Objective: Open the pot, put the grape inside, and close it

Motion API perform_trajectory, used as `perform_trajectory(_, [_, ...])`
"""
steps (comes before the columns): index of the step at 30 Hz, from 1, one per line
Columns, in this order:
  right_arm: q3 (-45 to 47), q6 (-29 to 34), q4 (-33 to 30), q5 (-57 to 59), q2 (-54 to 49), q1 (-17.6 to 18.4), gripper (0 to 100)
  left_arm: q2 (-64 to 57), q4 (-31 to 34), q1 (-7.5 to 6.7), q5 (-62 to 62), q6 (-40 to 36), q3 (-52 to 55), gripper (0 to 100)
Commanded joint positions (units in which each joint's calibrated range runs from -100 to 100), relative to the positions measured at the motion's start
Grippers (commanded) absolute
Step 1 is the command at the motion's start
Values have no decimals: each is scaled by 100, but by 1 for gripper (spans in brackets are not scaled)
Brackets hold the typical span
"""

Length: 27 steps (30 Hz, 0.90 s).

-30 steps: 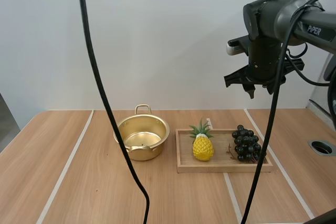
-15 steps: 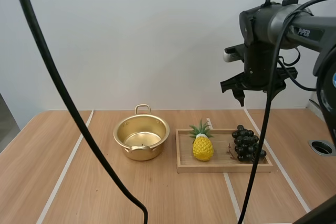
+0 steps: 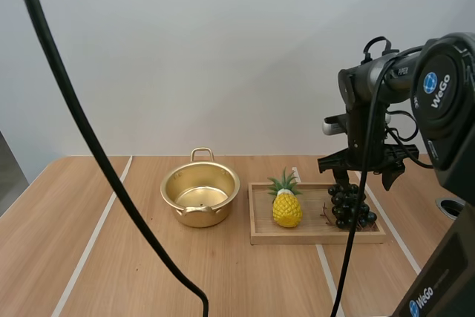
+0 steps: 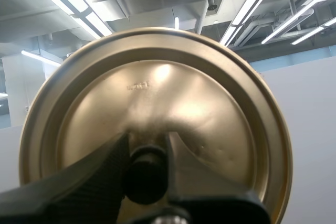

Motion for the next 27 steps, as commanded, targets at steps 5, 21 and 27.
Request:
perform_trajectory(5, [29, 27, 101, -668, 115, -22, 100, 42, -231, -7, 5, -1, -30, 0])
perform_trajectory(21, [29, 31, 133, -1249, 925, -22, 100, 42, -286, -7, 345, 222, -30, 0])
perform_trajectory(27, [29, 51, 133, -1272, 1156, -22, 100, 42, -286, -7, 402, 222, -30, 0])
